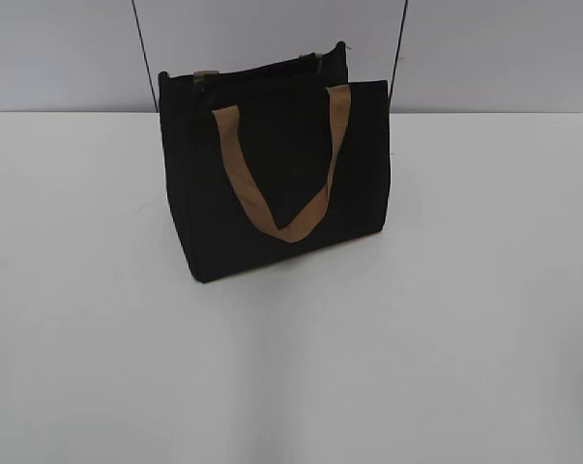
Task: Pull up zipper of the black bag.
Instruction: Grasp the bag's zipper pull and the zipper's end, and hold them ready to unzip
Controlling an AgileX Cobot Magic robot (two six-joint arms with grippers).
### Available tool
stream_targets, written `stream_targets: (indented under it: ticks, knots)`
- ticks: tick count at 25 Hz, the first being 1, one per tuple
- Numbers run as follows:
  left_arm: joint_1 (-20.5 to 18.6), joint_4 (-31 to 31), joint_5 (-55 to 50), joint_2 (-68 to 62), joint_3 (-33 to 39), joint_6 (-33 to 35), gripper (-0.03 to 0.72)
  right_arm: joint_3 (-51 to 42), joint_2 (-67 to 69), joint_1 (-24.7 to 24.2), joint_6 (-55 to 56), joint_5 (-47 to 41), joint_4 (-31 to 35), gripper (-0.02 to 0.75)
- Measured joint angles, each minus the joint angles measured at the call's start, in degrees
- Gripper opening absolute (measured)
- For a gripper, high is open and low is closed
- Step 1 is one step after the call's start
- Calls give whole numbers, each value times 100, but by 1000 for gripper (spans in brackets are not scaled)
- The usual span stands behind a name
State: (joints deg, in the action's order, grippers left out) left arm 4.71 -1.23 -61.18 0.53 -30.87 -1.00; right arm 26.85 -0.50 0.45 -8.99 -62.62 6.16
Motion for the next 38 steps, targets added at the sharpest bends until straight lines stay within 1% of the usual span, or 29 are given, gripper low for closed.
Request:
stream_targets:
  ticks: [31, 33, 35, 38]
  knots:
    - [0, 0, 0, 0, 0, 0, 233, 0, 0, 0, 0, 0, 0, 241]
    - [0, 0, 0, 0, 0, 0, 250, 0, 0, 0, 0, 0, 0, 241]
    - [0, 0, 0, -65, 0, 0, 295, 0, 0, 0, 0, 0, 0, 241]
    - [0, 0, 6, -254, 0, 0, 429, 0, 0, 0, 0, 0, 0, 241]
